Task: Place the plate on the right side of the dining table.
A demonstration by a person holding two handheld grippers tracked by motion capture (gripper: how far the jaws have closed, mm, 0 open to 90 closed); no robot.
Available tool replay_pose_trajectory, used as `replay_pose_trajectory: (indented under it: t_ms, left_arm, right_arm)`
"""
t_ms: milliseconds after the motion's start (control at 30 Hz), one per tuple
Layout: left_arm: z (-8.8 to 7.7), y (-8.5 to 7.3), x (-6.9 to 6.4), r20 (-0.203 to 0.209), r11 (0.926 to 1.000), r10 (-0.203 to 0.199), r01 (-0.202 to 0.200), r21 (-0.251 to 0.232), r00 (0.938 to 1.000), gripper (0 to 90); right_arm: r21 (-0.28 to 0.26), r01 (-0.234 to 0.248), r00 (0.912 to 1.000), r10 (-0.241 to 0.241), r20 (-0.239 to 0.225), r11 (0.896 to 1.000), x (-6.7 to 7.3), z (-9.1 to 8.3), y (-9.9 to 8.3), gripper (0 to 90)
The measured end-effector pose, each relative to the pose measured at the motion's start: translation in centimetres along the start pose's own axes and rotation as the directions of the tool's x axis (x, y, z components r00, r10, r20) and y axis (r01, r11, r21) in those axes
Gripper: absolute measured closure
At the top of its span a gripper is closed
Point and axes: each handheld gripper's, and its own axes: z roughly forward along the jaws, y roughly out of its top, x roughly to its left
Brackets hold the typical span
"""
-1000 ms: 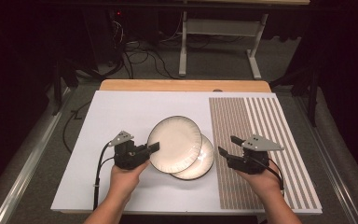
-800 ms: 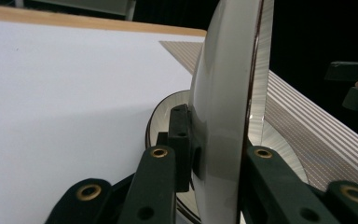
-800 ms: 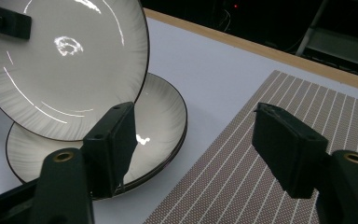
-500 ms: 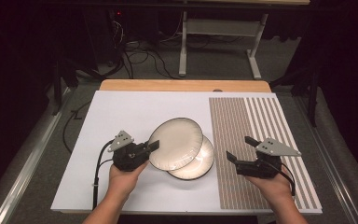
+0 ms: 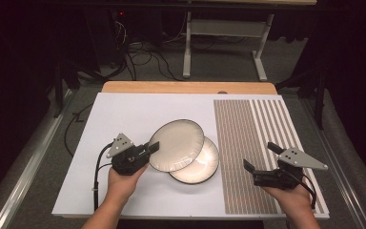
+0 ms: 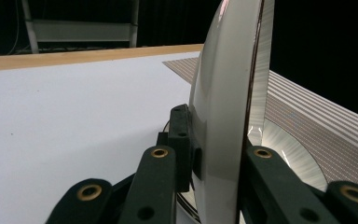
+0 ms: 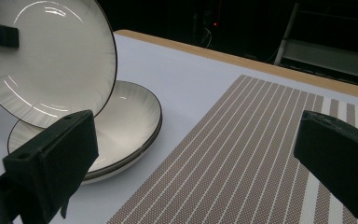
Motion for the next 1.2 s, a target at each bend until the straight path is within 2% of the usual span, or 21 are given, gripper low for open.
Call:
replay_pose_trajectory:
  t_ms: [167,367,667,933,1200]
  left_arm:
    - [-0.4,0.0,0.0,-0.003,0.9992,0.038,-0.038,0.008,0.9993,79.3]
    - [-0.9,-0.1,0.3,0.003,0.9987,0.049,-0.049,0.017,0.9988,79.2]
    - [-1.1,-0.1,0.3,0.014,0.9969,0.077,-0.077,0.014,0.9970,79.4]
    - [-1.2,-0.2,0.3,0.018,0.9965,0.082,-0.083,0.013,0.9964,79.4]
    - [-1.3,-0.2,0.4,0.018,0.9963,0.084,-0.085,0.013,0.9963,79.3]
  right_arm:
    - [0.003,0.000,1.0000,0.000,0.004,1.000,-0.2,-0.3,-0.3,0.4]
    - [-0.003,0.005,1.0000,-0.005,-0.001,1.000,0.0,-0.2,-0.3,0.4]
    - [0.000,0.032,0.9989,-0.032,-0.033,0.999,1.2,0.7,0.4,0.4]
    - [0.012,0.069,0.9953,-0.068,-0.068,0.998,2.8,2.6,1.6,2.6]
    - [0.041,0.106,0.9896,-0.101,-0.102,0.994,4.7,5.4,2.6,4.3]
